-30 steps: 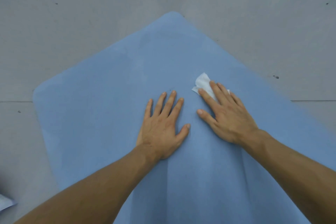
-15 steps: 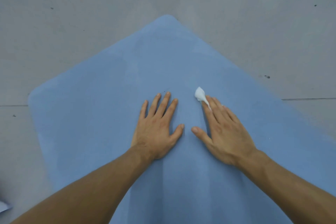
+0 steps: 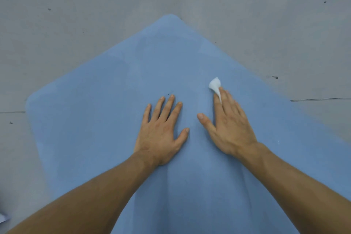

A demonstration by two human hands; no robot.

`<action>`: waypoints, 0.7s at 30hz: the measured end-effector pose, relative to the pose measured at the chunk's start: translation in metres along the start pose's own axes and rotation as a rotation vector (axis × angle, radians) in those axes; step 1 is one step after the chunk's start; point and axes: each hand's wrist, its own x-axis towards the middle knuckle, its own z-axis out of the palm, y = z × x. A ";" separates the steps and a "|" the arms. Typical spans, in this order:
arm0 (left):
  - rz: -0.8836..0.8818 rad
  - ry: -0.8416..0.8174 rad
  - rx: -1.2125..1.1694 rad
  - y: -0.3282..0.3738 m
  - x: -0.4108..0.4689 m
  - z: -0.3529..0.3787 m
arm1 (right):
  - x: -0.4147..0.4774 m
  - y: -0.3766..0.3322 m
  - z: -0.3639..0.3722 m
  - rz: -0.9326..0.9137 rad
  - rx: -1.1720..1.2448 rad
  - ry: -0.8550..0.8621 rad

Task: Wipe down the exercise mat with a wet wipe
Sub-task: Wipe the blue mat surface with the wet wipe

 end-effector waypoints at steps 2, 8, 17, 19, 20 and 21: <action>0.001 0.000 0.001 0.000 0.000 0.000 | -0.015 -0.003 0.003 -0.049 -0.010 -0.011; 0.002 -0.006 0.010 -0.001 0.000 0.001 | -0.054 0.035 -0.002 -0.037 -0.145 0.010; 0.034 -0.025 0.022 -0.002 0.000 -0.002 | 0.008 0.037 -0.005 0.178 -0.008 0.073; 0.041 -0.029 0.026 -0.002 0.000 -0.003 | 0.006 0.021 -0.002 0.131 -0.010 0.063; 0.043 -0.032 0.025 -0.002 0.000 -0.003 | 0.000 0.015 -0.001 0.087 -0.014 0.046; 0.044 -0.033 0.021 -0.002 0.000 -0.003 | -0.009 0.010 0.001 0.034 -0.025 0.031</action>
